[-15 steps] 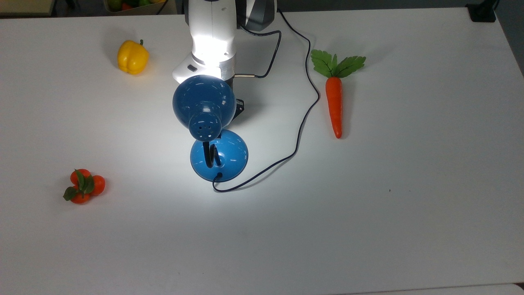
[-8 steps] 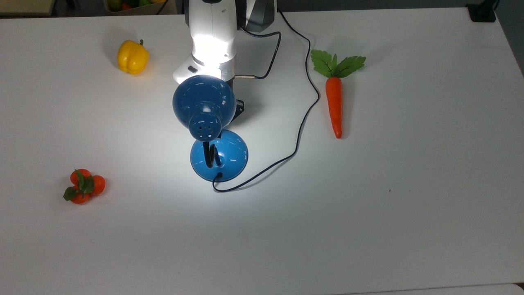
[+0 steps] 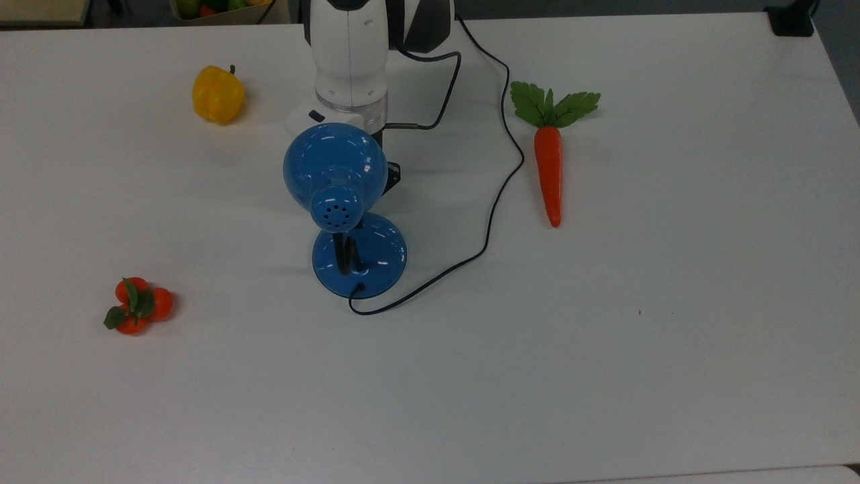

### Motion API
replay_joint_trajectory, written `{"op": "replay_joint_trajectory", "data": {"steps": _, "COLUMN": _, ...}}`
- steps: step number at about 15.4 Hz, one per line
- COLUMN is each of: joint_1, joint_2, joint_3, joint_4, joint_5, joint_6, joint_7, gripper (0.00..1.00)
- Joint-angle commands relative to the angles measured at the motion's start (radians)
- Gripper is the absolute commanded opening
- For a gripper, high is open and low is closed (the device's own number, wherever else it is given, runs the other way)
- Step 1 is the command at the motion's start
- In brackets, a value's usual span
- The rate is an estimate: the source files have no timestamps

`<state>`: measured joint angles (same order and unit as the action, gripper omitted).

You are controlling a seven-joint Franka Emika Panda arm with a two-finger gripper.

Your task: Turn off lamp

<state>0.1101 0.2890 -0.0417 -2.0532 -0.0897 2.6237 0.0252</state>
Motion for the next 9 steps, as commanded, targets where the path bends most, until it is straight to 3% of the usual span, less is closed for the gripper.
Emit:
{"op": "replay_joint_trajectory", "data": {"steps": 1, "joint_1": 0.005, "joint_2": -0.030, "joint_3": 0.000, "joint_4": -0.005, "joint_5": 0.008, "joint_6": -0.128, "joint_7": 0.022, "gripper": 0.00}}
{"op": "replay_joint_trajectory", "data": {"steps": 5, "joint_1": 0.006, "joint_2": -0.100, "joint_3": 0.011, "joint_4": 0.030, "joint_5": 0.008, "joint_6": -0.302, "joint_7": 0.059, "gripper": 0.00}}
{"op": "replay_joint_trajectory", "data": {"steps": 9, "joint_1": 0.008, "joint_2": -0.171, "joint_3": 0.014, "joint_4": 0.123, "joint_5": 0.008, "joint_6": -0.543, "joint_7": 0.074, "gripper": 0.00}}
